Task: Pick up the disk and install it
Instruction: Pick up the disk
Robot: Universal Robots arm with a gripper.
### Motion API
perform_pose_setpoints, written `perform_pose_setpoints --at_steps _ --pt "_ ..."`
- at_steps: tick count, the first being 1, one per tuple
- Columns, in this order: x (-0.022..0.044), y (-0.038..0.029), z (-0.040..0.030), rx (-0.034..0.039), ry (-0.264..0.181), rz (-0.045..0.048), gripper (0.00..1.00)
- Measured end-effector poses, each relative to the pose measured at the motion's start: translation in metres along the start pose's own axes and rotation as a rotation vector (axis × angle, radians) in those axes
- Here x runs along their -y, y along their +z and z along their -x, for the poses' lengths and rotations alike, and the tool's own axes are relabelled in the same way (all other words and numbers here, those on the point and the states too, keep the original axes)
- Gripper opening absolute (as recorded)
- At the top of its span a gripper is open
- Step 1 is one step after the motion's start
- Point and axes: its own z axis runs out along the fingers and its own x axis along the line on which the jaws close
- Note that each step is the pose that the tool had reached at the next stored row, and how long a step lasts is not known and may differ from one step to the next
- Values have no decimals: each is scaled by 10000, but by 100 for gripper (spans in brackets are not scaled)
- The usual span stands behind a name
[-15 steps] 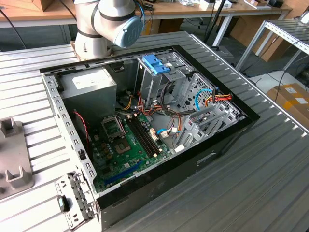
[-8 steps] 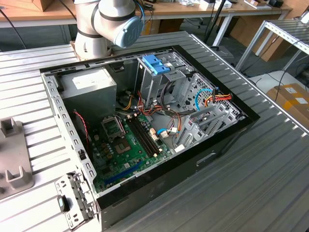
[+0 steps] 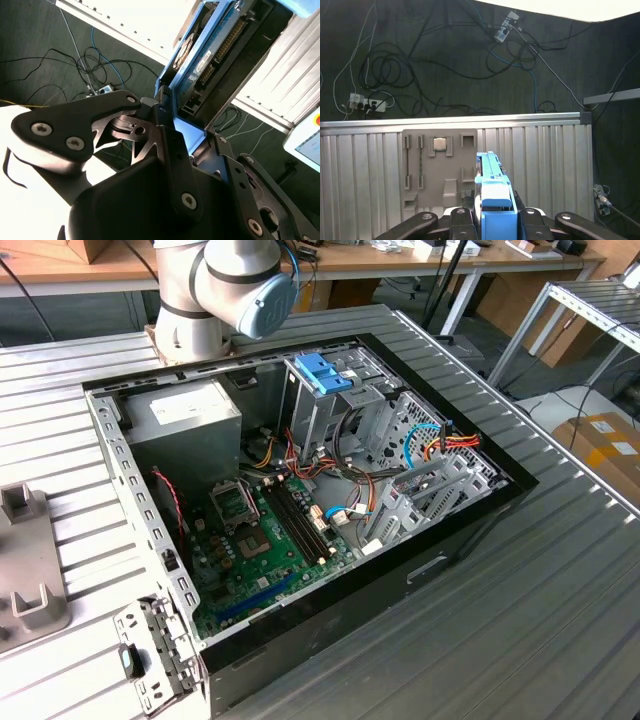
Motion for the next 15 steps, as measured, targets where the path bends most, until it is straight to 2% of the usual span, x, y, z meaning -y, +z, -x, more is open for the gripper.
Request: perform_pose_setpoints --at_steps 7,15 --pt "3 -6 -74 -4 1 0 37" --pt "5 -11 -123 -4 1 0 37"
